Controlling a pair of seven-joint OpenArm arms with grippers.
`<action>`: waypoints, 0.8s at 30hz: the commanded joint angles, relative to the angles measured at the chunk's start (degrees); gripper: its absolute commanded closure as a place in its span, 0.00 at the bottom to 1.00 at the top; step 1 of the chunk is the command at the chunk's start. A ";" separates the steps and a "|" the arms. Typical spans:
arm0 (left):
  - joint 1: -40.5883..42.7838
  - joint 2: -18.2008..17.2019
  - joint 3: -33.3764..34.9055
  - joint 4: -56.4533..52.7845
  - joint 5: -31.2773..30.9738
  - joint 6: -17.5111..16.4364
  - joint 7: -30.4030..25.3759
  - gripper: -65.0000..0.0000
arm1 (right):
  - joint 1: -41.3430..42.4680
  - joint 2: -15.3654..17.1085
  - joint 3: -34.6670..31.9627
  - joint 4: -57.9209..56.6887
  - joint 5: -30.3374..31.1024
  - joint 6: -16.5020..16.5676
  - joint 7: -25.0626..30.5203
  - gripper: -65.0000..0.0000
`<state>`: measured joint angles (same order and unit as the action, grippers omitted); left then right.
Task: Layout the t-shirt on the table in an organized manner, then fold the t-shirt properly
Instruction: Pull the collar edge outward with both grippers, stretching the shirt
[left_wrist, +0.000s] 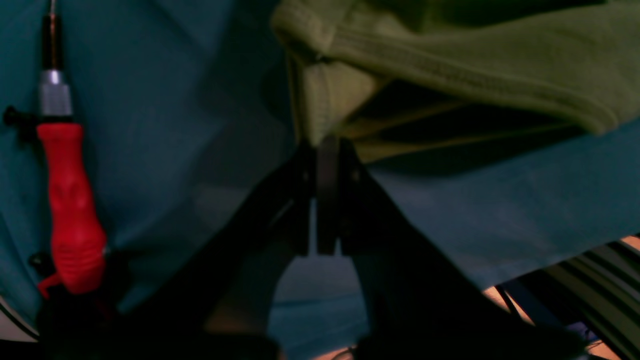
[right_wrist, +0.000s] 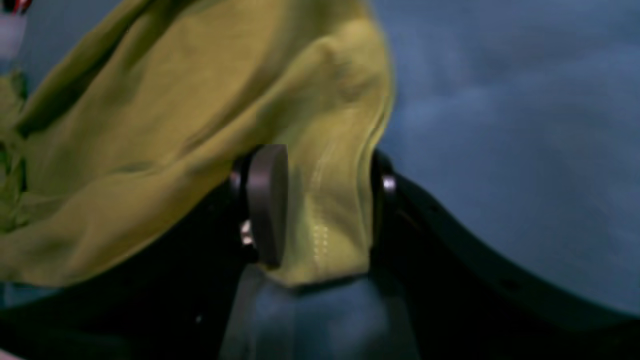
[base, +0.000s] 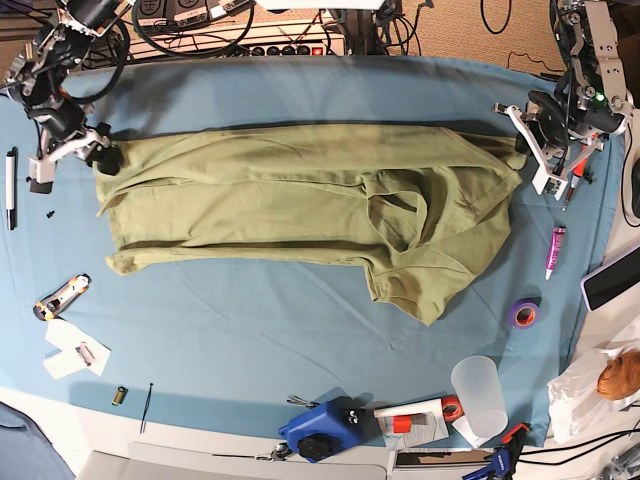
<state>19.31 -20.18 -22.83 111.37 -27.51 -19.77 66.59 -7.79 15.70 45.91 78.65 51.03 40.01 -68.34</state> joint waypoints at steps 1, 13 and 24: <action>-0.24 -0.94 -0.35 0.94 0.20 0.22 -0.61 1.00 | 0.02 0.79 -0.15 0.46 -0.94 -0.01 -1.33 0.67; 0.83 -0.96 -0.35 0.94 0.87 0.15 0.50 1.00 | 0.02 3.74 1.20 0.46 -4.59 -0.01 -0.66 1.00; 3.23 -1.29 -0.35 0.94 0.90 0.15 0.24 1.00 | -1.11 3.85 6.27 0.46 -4.39 -0.01 -2.47 1.00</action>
<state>22.68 -20.27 -22.83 111.37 -27.73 -19.84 67.02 -8.93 18.09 51.75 78.41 47.03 40.34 -71.53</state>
